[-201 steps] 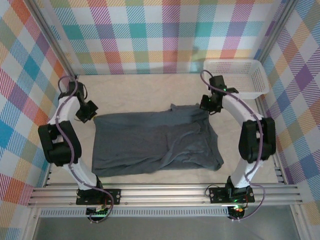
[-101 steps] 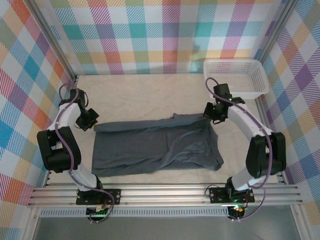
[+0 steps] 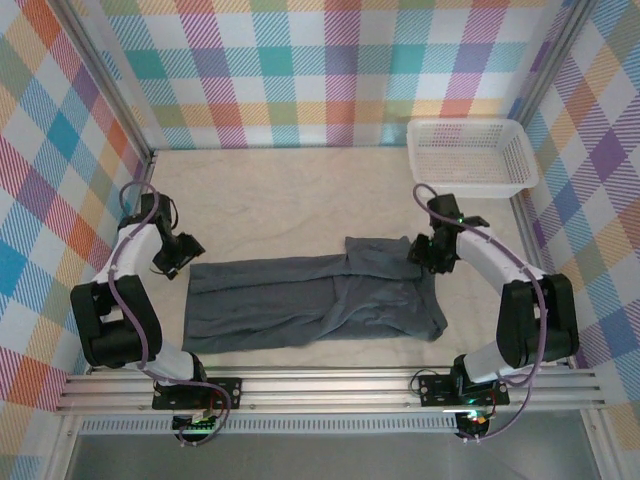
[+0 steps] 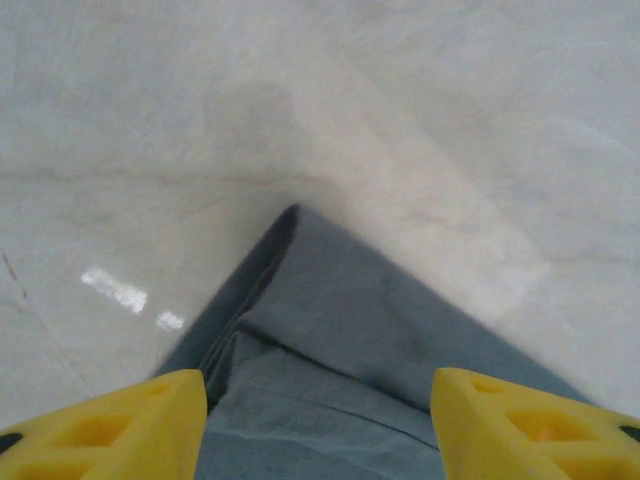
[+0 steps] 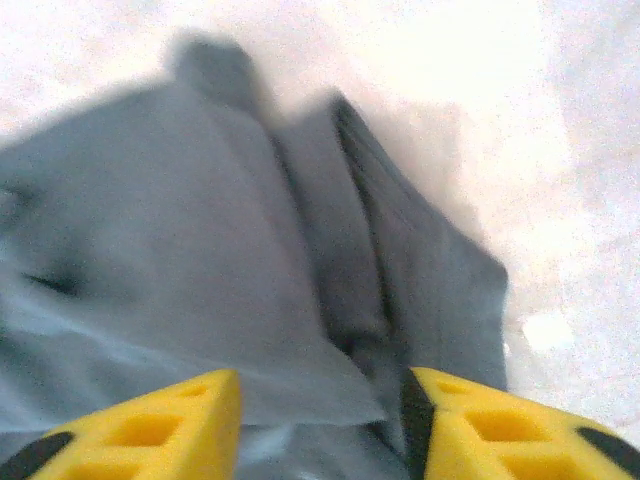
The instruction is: Fold the inside-out t-shirt
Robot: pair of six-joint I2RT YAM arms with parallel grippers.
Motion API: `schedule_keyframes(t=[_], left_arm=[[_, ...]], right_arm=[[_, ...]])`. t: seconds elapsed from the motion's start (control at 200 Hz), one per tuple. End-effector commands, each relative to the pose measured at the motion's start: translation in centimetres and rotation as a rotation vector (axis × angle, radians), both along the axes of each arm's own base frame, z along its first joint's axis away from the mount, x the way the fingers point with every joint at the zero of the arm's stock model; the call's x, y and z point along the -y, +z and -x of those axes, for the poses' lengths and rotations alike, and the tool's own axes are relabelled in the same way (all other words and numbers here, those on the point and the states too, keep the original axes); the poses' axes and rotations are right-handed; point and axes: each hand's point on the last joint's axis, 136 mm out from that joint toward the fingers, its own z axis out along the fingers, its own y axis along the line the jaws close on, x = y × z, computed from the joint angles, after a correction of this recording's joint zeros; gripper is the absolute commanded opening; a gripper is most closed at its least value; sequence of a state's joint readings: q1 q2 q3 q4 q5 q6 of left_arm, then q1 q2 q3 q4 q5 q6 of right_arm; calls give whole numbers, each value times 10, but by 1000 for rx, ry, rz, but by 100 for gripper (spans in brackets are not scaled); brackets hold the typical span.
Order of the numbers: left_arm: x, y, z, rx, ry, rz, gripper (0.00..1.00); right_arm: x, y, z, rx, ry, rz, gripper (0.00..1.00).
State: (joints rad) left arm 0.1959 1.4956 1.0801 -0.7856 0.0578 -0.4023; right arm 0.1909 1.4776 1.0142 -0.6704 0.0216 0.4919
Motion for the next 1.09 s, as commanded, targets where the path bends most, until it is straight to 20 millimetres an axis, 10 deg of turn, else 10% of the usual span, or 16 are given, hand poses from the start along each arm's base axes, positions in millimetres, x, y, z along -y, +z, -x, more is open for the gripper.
schedule_keyframes(t=[0.0, 0.365, 0.5, 0.685, 0.925, 1.09], left_arm=[[22, 50, -18, 155, -139, -27, 69], [108, 61, -19, 244, -393, 40, 75], [107, 46, -14, 203, -393, 33, 75], [118, 30, -16, 155, -439, 64, 76], [127, 27, -21, 149, -459, 68, 76], [127, 26, -23, 147, -458, 62, 76]], right_arm=[[-2, 34, -25, 117, 30, 13, 56], [-26, -32, -73, -56, 111, 0, 58], [-29, -36, -76, -64, 122, 2, 21], [-26, -8, -74, 4, 146, 18, 5], [-29, 12, -39, 31, 156, -46, 0], [-25, 19, 41, 83, 50, -153, 0]])
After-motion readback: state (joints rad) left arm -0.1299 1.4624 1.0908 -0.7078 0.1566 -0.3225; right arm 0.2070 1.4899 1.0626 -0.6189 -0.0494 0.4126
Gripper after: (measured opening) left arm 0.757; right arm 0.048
